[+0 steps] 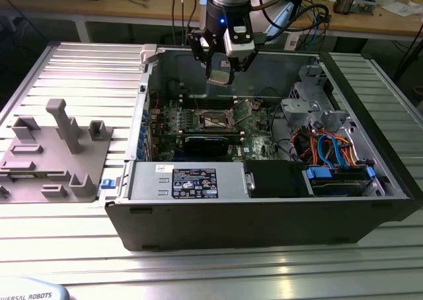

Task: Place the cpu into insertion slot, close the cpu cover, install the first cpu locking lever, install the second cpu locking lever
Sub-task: 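Place the cpu into insertion slot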

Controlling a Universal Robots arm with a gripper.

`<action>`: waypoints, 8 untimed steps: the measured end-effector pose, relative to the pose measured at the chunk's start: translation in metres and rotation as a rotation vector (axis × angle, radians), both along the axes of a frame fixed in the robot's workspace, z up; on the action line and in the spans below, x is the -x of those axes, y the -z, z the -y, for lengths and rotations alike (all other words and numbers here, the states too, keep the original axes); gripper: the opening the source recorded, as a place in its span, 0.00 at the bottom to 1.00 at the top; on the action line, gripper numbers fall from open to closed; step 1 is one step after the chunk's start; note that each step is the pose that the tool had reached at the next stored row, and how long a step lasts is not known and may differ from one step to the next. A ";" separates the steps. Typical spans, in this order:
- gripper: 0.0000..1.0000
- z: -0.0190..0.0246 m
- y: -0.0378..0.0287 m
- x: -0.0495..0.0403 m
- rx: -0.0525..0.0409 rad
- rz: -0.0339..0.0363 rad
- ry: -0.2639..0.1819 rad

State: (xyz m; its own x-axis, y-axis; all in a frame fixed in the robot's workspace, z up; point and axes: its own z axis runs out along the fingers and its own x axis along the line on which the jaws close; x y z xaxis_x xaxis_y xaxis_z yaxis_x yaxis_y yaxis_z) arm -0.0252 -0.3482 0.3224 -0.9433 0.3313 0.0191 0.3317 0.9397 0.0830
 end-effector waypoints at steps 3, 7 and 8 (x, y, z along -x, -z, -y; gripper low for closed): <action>0.54 0.0000 0.0000 0.0000 0.0000 0.0000 0.002; 0.54 0.0000 0.0000 0.0000 0.0000 -0.0001 0.005; 0.54 0.0000 0.0001 0.0000 0.0000 0.0000 0.007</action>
